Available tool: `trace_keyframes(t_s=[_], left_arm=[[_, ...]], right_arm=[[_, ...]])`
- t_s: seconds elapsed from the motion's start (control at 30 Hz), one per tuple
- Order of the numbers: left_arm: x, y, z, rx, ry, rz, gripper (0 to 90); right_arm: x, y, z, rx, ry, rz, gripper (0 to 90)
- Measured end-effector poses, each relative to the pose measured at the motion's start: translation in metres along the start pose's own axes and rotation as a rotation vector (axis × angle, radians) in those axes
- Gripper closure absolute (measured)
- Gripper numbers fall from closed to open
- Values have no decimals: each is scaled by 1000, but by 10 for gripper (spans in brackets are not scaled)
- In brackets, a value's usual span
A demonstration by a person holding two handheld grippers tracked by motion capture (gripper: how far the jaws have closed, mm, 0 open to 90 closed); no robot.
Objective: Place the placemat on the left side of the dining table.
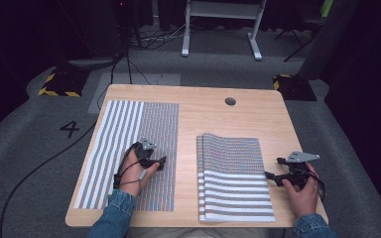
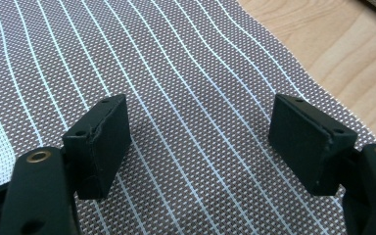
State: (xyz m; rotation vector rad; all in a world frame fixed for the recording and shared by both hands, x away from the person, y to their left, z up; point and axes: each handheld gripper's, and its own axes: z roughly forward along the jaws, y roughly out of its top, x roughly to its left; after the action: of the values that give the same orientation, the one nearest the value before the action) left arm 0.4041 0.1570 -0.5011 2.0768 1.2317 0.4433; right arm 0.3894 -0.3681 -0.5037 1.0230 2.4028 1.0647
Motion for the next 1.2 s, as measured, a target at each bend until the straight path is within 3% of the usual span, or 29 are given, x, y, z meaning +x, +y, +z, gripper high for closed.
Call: trace_keyframes(t_s=[0.23,0.6,0.73,0.8,0.97,1.0,1.17,1.2], left_arm=[[5,6,5,-3,25,-18,256],[9,10,9,-4,29,-25,256],[9,10,8,2,23,-3,260],[4,12,-1,1,17,30,270],[-11,17,-19,-36,0,55,262],[-19,18,-28,-42,-20,84,262],[-36,16,-43,-55,-49,115,261],[-48,14,-50,-61,-73,138,261]], right_arm=[[0,0,0,0,0,0,149],[0,0,0,0,0,0,149],[0,0,0,0,0,-1,149],[0,0,0,0,-1,-1,149],[0,0,0,0,0,-1,149],[0,0,0,0,0,0,149],[0,0,0,0,0,0,148],[0,0,0,0,1,-1,148]])
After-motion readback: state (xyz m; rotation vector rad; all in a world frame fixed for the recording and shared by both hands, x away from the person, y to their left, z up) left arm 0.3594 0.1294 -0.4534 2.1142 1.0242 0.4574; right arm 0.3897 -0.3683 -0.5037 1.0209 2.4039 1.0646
